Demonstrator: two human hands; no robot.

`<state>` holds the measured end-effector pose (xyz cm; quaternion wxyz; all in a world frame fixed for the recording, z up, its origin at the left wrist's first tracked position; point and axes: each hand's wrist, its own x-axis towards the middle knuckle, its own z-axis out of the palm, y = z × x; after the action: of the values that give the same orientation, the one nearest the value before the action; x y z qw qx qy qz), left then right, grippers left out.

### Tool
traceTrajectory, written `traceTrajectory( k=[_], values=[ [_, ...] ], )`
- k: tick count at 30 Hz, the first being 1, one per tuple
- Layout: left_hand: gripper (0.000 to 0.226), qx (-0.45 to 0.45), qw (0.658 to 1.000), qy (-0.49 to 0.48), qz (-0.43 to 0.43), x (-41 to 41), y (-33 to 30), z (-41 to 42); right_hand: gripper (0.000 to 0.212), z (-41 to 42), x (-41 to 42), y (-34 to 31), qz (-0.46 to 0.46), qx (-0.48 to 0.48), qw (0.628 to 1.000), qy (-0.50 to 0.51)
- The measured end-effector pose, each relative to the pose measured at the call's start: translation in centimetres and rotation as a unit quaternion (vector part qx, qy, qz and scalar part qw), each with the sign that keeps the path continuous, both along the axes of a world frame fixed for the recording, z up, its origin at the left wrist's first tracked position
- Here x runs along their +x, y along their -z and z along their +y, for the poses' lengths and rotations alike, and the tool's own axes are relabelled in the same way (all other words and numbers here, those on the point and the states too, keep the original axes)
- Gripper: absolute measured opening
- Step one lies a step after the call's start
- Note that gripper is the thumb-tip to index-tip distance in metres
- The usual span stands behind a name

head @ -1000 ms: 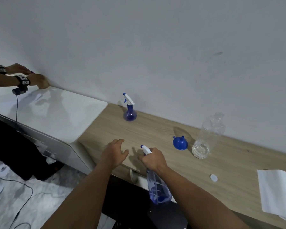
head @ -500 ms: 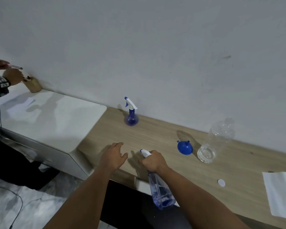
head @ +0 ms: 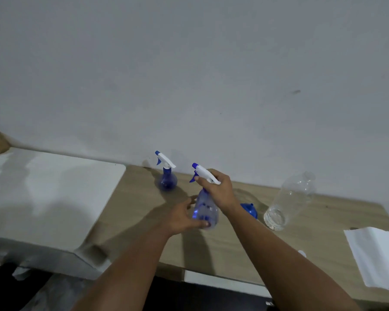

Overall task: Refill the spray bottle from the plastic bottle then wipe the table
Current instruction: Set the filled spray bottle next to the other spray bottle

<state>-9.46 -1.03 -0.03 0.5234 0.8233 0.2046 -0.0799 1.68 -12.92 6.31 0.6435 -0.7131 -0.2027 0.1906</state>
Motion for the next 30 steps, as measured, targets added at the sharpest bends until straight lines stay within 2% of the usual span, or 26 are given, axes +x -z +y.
traceTrajectory(
  k=[3,5,8,11,14,18,24,26,29,30],
  values=[
    [0.077,0.022,0.999,-0.014,-0.036,2.9,-1.4,0.2,0.009,0.9,1.6,-2.2,-0.008,0.041,0.999,0.005],
    [0.074,0.025,0.998,-0.028,-0.051,4.8,-2.1,0.8,0.018,1.6,2.9,-2.9,-0.036,0.039,0.998,0.016],
    [0.079,0.046,0.995,-0.055,-0.063,7.7,-2.0,2.2,0.035,2.2,4.7,-2.4,-0.084,-0.010,0.996,0.040],
    [0.071,0.099,0.991,-0.052,-0.068,9.9,-1.3,3.5,0.030,2.5,6.5,0.0,-0.106,-0.072,0.991,0.046],
    [0.059,0.121,0.990,-0.045,-0.058,11.7,0.6,4.6,0.032,3.5,7.8,2.3,-0.096,-0.100,0.989,0.048],
    [0.061,0.163,0.984,-0.061,-0.047,13.2,4.2,5.8,0.033,5.6,9.5,5.5,-0.087,-0.136,0.986,0.034],
    [0.046,0.163,0.984,-0.069,0.007,14.3,8.3,6.8,0.042,6.7,10.7,9.5,-0.076,-0.149,0.985,0.033],
    [0.047,0.166,0.983,-0.073,0.002,14.0,8.5,6.8,0.047,6.9,10.8,10.3,-0.066,-0.140,0.987,0.040],
    [0.042,0.219,0.972,-0.075,-0.038,12.0,8.1,6.7,0.056,6.9,10.2,10.4,-0.062,-0.136,0.987,0.054],
    [0.040,0.197,0.975,-0.088,-0.059,10.9,7.9,6.6,0.058,6.8,9.6,10.1,-0.063,-0.141,0.986,0.061]
  ],
)
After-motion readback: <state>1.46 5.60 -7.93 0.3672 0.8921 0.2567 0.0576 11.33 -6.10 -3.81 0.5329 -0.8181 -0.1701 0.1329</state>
